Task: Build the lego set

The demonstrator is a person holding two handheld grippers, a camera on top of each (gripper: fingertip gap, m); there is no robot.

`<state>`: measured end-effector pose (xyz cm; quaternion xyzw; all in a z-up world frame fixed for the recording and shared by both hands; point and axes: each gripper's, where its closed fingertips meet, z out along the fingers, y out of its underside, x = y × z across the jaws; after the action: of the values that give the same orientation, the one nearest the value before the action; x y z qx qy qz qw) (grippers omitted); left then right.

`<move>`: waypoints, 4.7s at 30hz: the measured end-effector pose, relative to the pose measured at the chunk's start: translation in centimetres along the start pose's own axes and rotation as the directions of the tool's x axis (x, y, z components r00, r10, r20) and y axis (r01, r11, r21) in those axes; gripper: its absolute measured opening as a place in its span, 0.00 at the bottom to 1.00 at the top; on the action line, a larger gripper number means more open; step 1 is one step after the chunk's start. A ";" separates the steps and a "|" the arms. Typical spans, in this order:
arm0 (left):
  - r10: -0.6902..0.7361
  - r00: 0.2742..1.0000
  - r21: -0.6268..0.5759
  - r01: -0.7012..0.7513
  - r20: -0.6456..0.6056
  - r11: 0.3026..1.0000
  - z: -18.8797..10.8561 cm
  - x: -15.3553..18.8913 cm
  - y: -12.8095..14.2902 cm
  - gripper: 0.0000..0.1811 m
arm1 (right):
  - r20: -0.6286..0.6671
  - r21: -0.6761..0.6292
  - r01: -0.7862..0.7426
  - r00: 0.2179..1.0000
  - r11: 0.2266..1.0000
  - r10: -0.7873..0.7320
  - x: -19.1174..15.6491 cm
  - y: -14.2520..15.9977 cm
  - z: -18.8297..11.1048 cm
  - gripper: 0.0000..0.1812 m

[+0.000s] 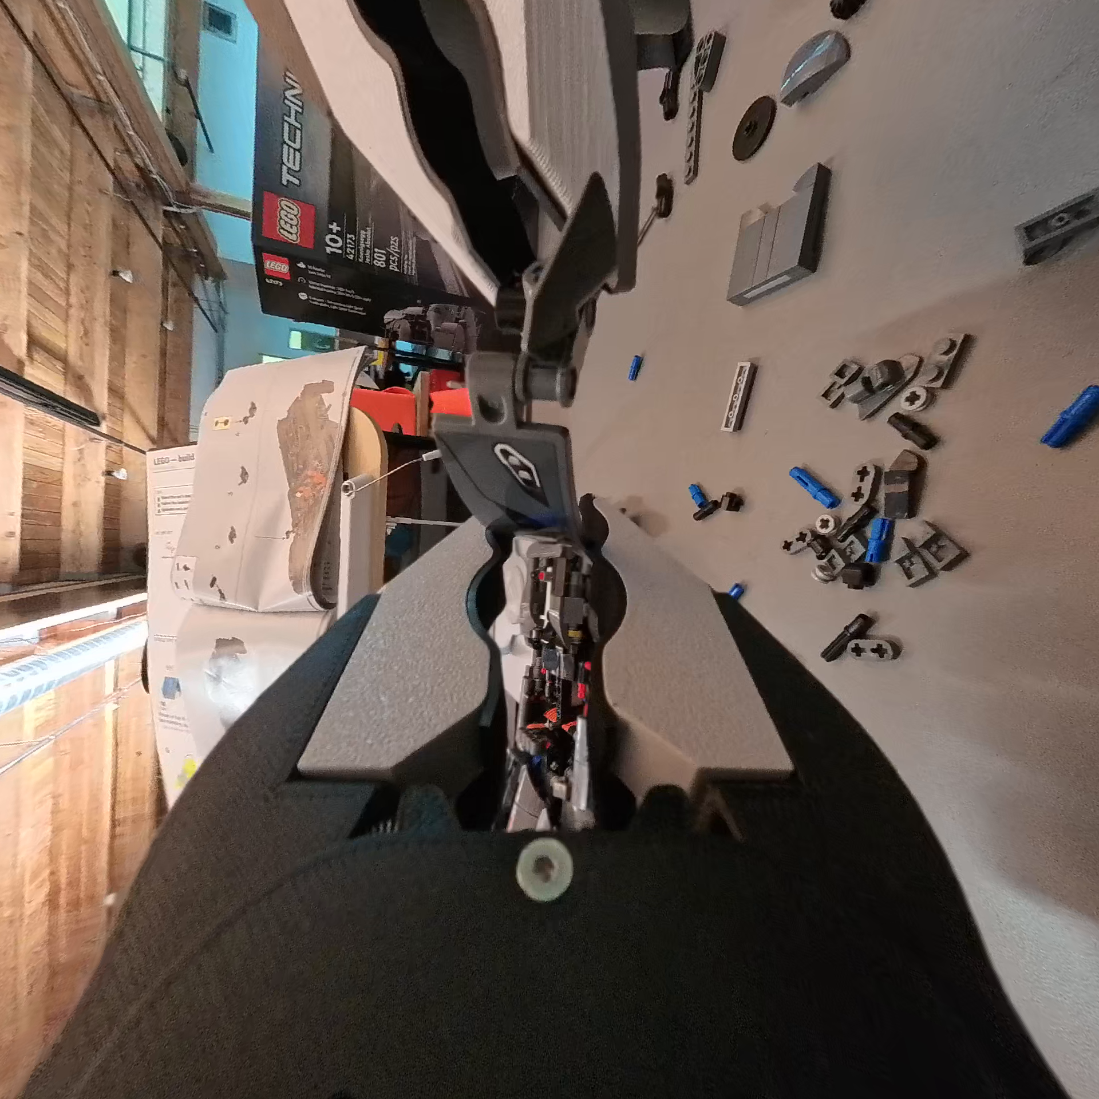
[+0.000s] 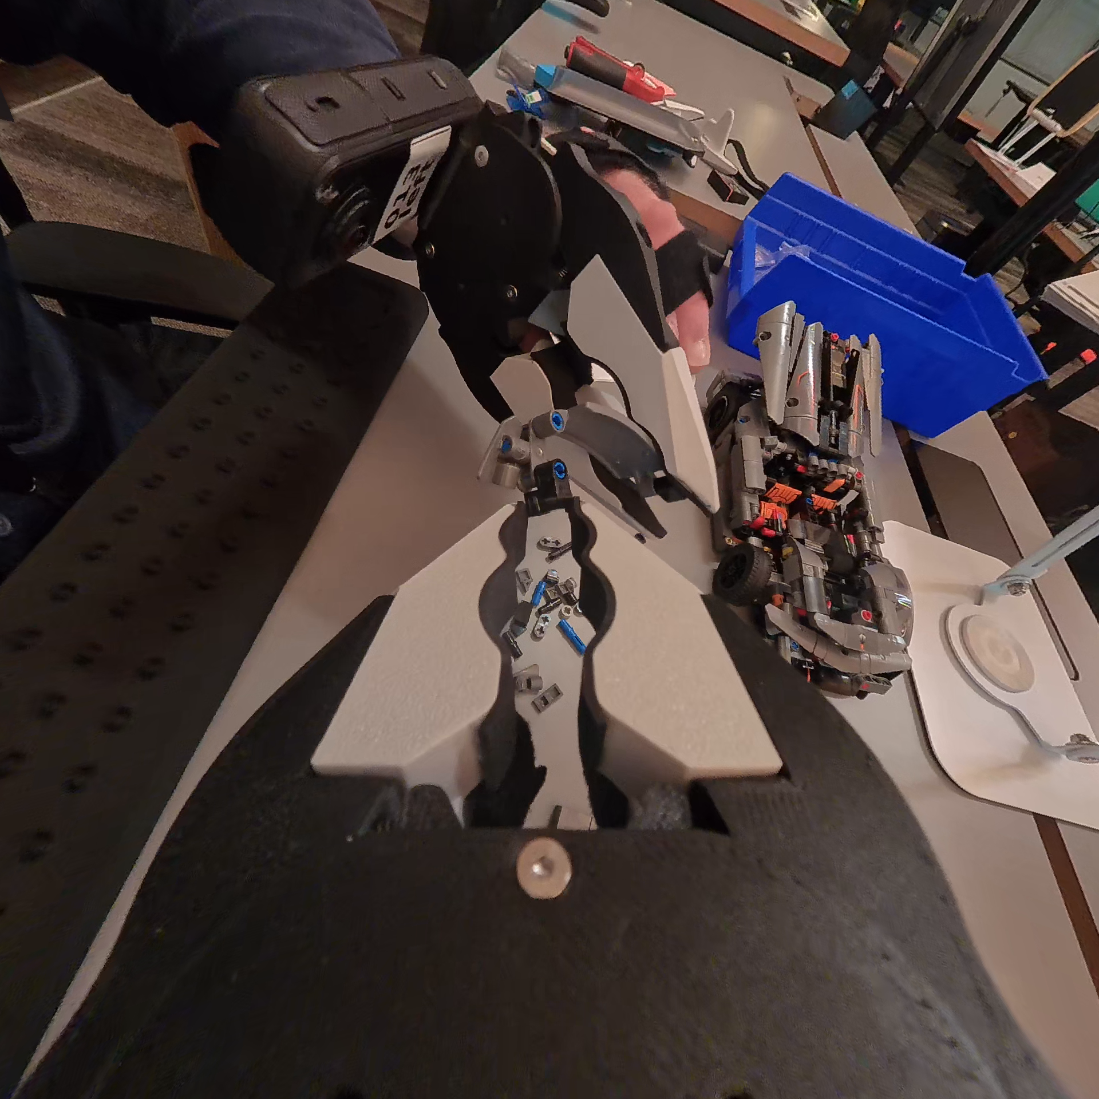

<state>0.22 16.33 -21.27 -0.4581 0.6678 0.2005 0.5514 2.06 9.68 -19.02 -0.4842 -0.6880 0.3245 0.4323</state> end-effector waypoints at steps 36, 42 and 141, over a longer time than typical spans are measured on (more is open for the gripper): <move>-0.075 0.992 0.011 0.077 -0.103 0.997 0.2 1.4 -0.1 0.11 | 0.021 0.007 0.019 1.000 1.000 -0.019 -0.7 -0.6 -0.1 0.07; -0.083 0.989 -0.007 0.082 -0.123 0.997 0.4 1.8 0.1 0.10 | 0.023 0.040 0.050 0.998 0.998 -0.051 -1.5 -1.6 0.2 0.05; -0.601 0.627 -0.184 0.600 -0.496 0.778 0.4 5.6 0.7 0.10 | -0.051 -0.057 -0.138 0.990 0.989 0.135 2.0 1.7 0.4 0.19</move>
<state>0.01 14.82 -26.70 -0.6909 0.6014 -0.1286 0.3800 2.06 12.10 -20.10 -0.5504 -0.6525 0.3210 0.4103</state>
